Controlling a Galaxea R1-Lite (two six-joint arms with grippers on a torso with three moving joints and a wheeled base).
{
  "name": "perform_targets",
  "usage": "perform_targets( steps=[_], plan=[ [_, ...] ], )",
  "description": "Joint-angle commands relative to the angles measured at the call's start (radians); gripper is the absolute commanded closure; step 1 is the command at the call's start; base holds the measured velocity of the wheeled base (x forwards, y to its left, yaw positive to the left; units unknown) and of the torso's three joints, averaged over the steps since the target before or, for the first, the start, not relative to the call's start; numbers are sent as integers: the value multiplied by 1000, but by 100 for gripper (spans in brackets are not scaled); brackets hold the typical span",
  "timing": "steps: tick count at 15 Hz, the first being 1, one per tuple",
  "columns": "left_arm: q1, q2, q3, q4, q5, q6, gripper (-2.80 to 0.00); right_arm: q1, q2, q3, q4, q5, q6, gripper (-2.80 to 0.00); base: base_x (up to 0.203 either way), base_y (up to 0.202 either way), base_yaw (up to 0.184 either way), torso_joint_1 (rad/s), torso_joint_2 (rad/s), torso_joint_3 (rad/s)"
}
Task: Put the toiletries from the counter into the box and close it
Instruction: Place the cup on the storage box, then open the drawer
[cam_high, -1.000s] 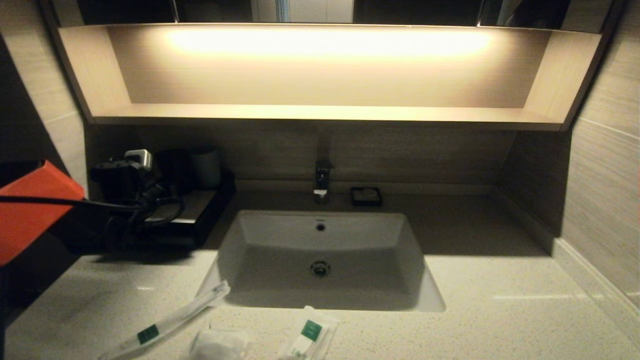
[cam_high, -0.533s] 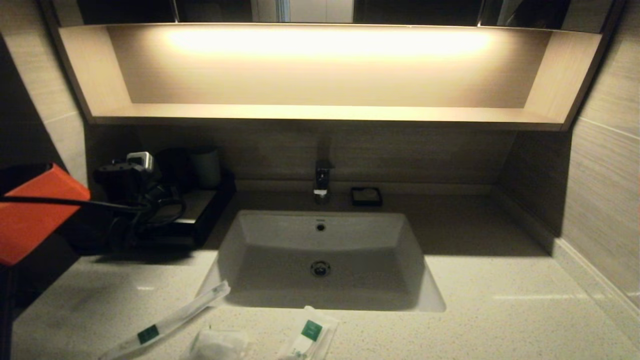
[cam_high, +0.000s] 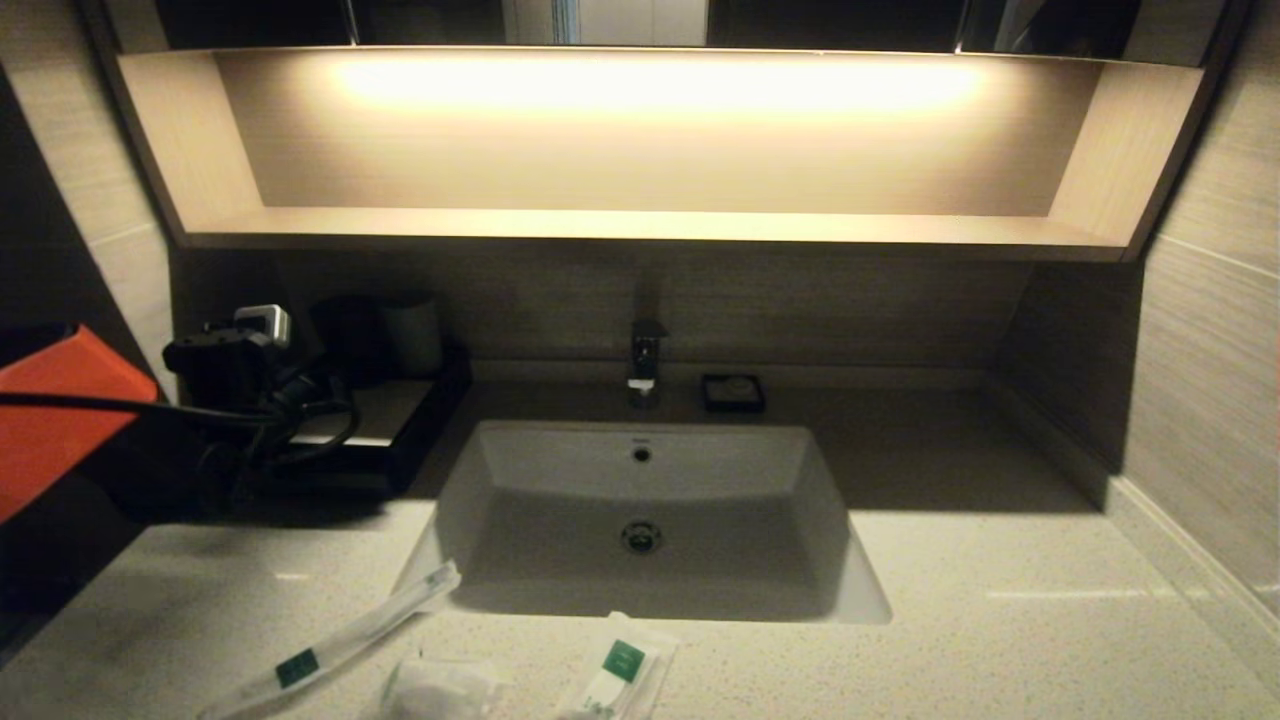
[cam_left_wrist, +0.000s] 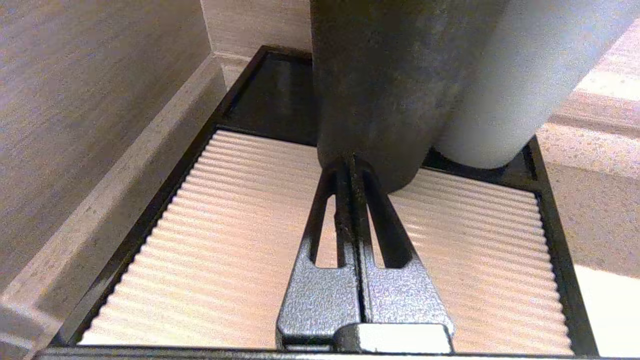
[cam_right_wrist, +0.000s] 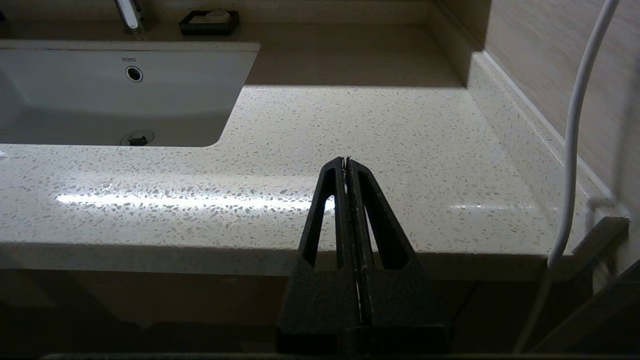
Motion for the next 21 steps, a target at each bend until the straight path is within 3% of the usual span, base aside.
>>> perform_targets(
  steps=[1, 10, 21],
  plan=[
    [-1, -17, 9, -7, -2, -2, 0, 0, 0, 2, 0, 0, 0, 0, 0, 0, 0, 0, 0, 0],
    [-21, 19, -11, -7, -10, -2, 0, 0, 0, 2, 0, 0, 0, 0, 0, 0, 0, 0, 0, 0],
    [-27, 108, -132, -6, -11, -12, 0, 0, 0, 2, 0, 0, 0, 0, 0, 0, 0, 0, 0, 0]
  ],
)
